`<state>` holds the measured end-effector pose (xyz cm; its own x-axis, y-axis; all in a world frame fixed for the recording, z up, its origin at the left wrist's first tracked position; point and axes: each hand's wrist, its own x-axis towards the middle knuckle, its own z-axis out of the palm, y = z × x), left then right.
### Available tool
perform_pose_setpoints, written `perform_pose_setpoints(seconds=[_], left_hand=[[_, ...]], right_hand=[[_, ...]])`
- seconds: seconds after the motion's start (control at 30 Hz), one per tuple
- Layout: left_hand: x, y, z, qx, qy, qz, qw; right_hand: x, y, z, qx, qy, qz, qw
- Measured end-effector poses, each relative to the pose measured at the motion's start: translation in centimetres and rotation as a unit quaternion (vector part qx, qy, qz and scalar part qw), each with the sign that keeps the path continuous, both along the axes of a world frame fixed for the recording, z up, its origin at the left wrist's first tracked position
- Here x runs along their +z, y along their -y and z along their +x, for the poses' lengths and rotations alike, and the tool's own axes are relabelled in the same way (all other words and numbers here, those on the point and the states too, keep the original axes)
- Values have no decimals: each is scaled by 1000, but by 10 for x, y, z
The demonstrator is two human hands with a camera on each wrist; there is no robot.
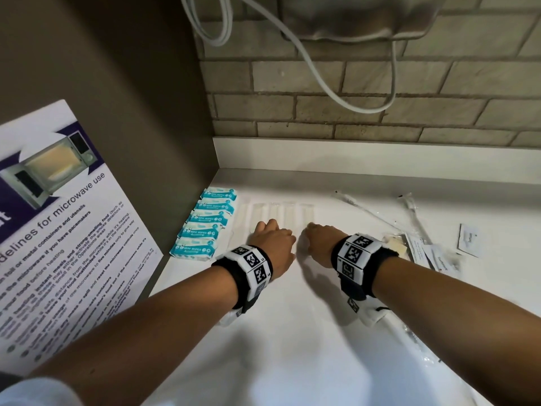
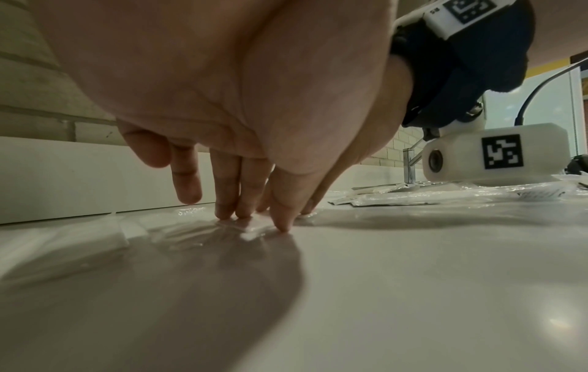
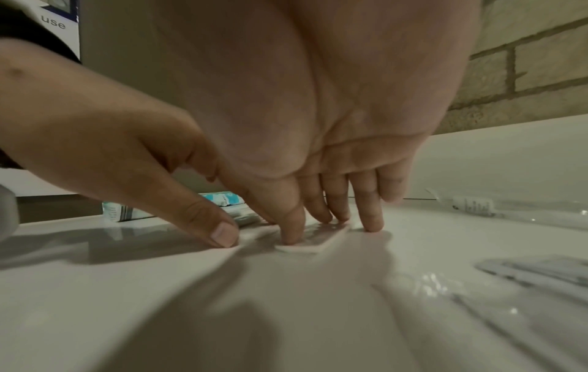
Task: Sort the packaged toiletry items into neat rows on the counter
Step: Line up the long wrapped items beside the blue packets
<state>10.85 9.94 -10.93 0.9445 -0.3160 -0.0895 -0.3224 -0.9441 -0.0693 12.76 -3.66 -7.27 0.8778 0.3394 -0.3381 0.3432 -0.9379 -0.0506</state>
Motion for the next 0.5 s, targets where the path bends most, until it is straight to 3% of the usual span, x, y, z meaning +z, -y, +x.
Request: perform_pose_setpoints(seconds=[0.5], left_hand=[[0, 1, 2, 7, -5, -4, 1000]], right_hand=[[-3, -2, 3, 16, 5, -25, 1000]])
